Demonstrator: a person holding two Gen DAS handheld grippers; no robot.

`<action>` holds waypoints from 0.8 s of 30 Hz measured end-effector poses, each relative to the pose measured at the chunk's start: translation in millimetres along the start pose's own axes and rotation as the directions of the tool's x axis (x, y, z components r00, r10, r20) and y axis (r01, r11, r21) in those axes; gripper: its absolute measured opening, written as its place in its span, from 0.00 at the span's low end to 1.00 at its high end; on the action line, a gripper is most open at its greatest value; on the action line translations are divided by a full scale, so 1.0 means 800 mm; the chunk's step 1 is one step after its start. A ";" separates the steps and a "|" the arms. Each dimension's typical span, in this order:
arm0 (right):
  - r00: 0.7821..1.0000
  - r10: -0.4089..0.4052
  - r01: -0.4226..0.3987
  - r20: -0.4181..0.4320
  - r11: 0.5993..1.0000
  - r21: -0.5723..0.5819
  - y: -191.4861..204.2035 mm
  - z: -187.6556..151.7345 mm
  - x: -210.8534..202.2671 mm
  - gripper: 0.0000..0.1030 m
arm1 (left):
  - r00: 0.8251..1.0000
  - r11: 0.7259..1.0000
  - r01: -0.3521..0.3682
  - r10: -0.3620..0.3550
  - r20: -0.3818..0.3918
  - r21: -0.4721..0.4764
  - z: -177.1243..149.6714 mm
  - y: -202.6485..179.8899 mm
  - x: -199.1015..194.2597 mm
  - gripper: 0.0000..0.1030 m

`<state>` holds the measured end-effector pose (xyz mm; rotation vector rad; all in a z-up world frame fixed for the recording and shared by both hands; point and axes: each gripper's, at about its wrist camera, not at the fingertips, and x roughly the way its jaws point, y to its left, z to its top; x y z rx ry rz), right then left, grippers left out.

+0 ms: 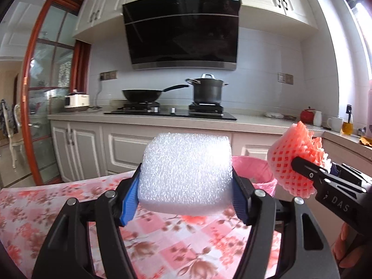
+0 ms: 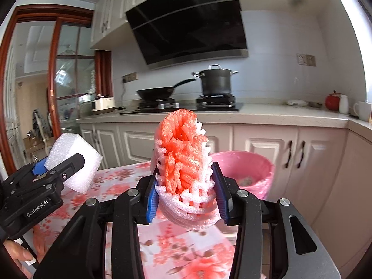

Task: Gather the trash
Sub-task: 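Lift and carry the foam net and foam block over the trash bin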

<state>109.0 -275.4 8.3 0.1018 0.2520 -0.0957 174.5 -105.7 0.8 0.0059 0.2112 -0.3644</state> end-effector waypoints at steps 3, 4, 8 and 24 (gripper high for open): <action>1.000 -0.025 0.025 -0.003 1.000 0.008 -0.020 0.002 0.013 0.39 | 0.999 0.999 0.045 -0.045 -0.010 0.009 0.007 -0.019 0.031 0.63; 0.999 -0.034 0.035 -0.003 0.999 0.007 -0.026 0.003 0.019 0.39 | 0.998 0.998 0.060 -0.060 -0.015 0.011 0.010 -0.026 0.043 0.63; 0.998 -0.061 0.061 -0.008 0.998 0.015 -0.053 0.008 0.041 0.40 | 0.994 0.994 0.107 -0.107 -0.018 0.022 0.022 -0.050 0.085 0.63; 0.990 -0.135 0.136 -0.029 0.990 0.030 -0.171 0.033 0.162 0.40 | 0.971 0.972 0.234 -0.233 -0.049 0.020 0.056 -0.125 0.268 0.63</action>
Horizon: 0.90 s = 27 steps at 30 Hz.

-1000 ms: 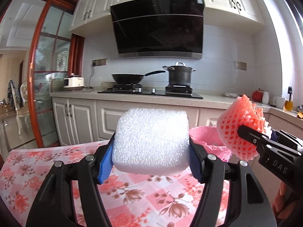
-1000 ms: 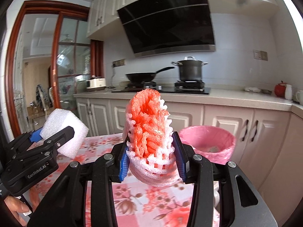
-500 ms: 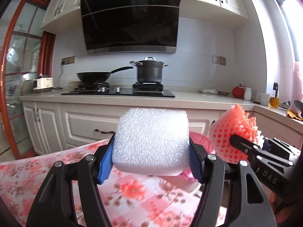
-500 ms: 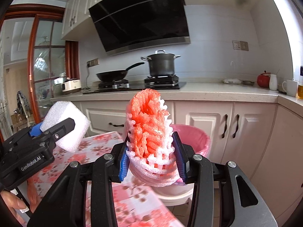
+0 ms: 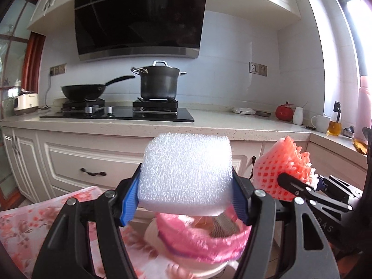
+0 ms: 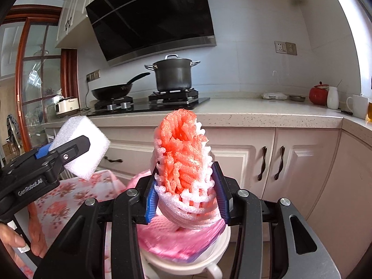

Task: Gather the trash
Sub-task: 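Lift and carry the foam net and foam block over the trash bin, then open both tools to drop the foam net and block into the bin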

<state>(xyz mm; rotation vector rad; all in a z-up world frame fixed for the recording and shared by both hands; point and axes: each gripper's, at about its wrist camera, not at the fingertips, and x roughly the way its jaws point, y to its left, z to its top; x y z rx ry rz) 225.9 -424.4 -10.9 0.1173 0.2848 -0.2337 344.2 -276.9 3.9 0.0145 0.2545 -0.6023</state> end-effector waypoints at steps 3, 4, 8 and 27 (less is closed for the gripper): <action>1.000 0.000 0.000 -0.011 1.000 -0.004 -0.012 0.001 0.028 0.41 | 1.000 1.000 0.015 -0.015 -0.012 -0.008 0.002 -0.001 0.041 0.63; 1.000 -0.001 0.001 -0.017 1.000 -0.006 -0.014 0.001 0.037 0.41 | 1.000 1.000 0.019 -0.019 -0.019 -0.014 0.003 -0.001 0.053 0.63; 0.999 0.006 -0.007 -0.042 1.000 -0.009 -0.021 -0.002 0.072 0.43 | 0.998 0.998 0.029 -0.032 -0.058 -0.058 -0.001 0.007 0.102 0.63; 0.998 0.001 -0.001 -0.065 1.000 -0.012 -0.032 -0.023 0.076 0.73 | 0.995 0.992 -0.021 0.009 -0.100 -0.124 -0.006 0.058 0.119 0.95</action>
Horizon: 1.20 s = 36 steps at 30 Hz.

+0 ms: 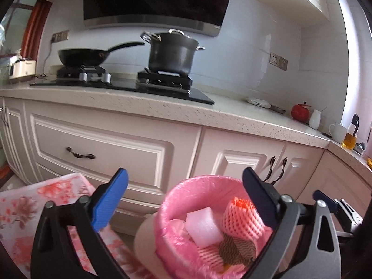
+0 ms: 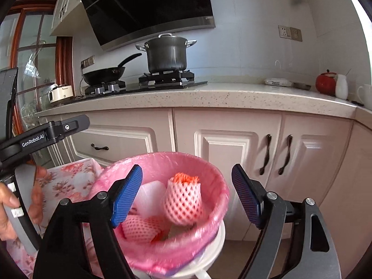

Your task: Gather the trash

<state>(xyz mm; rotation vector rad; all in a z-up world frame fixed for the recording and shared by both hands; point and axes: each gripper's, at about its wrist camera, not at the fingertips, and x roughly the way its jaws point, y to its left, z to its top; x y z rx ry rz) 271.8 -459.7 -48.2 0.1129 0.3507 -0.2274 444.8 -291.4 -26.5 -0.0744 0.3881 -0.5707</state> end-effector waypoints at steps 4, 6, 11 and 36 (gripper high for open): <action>1.000 0.017 -0.017 0.025 1.000 0.015 0.010 0.004 -0.058 0.75 | 0.998 0.999 -0.042 0.040 0.041 0.035 0.009 -0.006 -0.061 0.95; 0.998 0.036 -0.036 0.042 0.999 0.017 0.019 0.005 -0.090 0.77 | 0.996 0.997 -0.058 0.055 0.064 0.049 0.011 -0.012 -0.097 0.95; 0.994 0.063 -0.058 0.087 0.997 -0.052 0.054 0.014 -0.173 0.82 | 0.988 0.993 -0.085 0.073 0.137 0.083 0.012 -0.028 -0.200 0.95; 1.000 0.019 -0.019 -0.016 1.000 0.006 0.106 -0.025 -0.311 0.82 | 0.964 0.964 -0.257 0.250 0.090 0.074 -0.080 -0.041 -0.404 0.95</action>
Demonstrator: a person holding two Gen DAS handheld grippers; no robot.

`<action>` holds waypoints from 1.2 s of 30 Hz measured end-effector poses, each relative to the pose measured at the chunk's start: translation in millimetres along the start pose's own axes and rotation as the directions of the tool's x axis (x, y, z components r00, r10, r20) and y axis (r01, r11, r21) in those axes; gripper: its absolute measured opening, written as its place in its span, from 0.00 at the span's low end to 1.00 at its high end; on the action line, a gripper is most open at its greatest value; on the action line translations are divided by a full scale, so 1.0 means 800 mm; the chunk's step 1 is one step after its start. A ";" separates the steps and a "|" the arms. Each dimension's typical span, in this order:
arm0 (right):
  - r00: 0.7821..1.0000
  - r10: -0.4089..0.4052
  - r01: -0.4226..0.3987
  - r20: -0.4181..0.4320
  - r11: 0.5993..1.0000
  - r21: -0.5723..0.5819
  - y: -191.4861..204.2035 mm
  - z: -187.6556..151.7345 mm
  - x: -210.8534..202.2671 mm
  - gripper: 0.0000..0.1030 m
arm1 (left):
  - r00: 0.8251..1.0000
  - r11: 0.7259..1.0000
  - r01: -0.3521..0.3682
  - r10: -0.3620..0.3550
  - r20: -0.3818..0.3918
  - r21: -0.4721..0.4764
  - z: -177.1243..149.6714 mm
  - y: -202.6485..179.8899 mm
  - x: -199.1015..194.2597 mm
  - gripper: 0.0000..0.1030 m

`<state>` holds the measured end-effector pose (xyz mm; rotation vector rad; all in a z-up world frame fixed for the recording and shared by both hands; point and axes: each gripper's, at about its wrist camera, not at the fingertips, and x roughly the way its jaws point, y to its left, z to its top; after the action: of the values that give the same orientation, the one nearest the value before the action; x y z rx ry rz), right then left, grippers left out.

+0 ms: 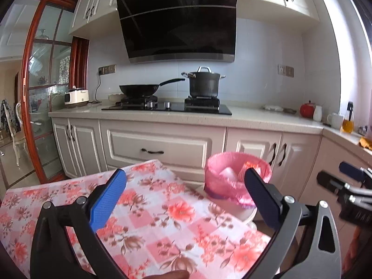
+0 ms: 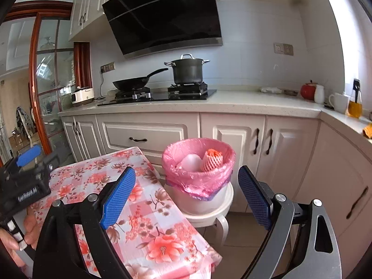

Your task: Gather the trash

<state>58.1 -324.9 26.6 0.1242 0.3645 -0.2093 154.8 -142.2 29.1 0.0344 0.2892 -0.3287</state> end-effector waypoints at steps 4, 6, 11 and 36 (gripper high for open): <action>1.000 -0.020 0.020 -0.021 1.000 0.003 0.005 -0.014 -0.004 0.82 | 0.999 1.000 0.004 -0.004 -0.040 -0.002 -0.022 -0.001 -0.004 0.95; 0.999 -0.022 0.023 -0.028 1.000 0.008 0.008 -0.017 -0.003 0.82 | 0.999 1.000 -0.002 0.002 -0.047 -0.004 -0.030 -0.002 -0.008 0.95; 1.000 -0.016 0.015 -0.022 1.000 -0.028 0.022 -0.019 -0.003 0.82 | 0.999 1.000 -0.014 0.014 -0.043 0.012 -0.034 -0.005 -0.015 0.95; 1.000 -0.006 0.006 -0.011 1.000 -0.027 0.024 -0.026 -0.004 0.82 | 0.998 1.000 -0.020 0.020 -0.062 0.005 -0.046 -0.002 -0.005 0.95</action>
<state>52.3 -302.7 10.0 0.0980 0.3787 -0.2098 140.2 -139.5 -5.0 0.0517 0.3495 -0.3089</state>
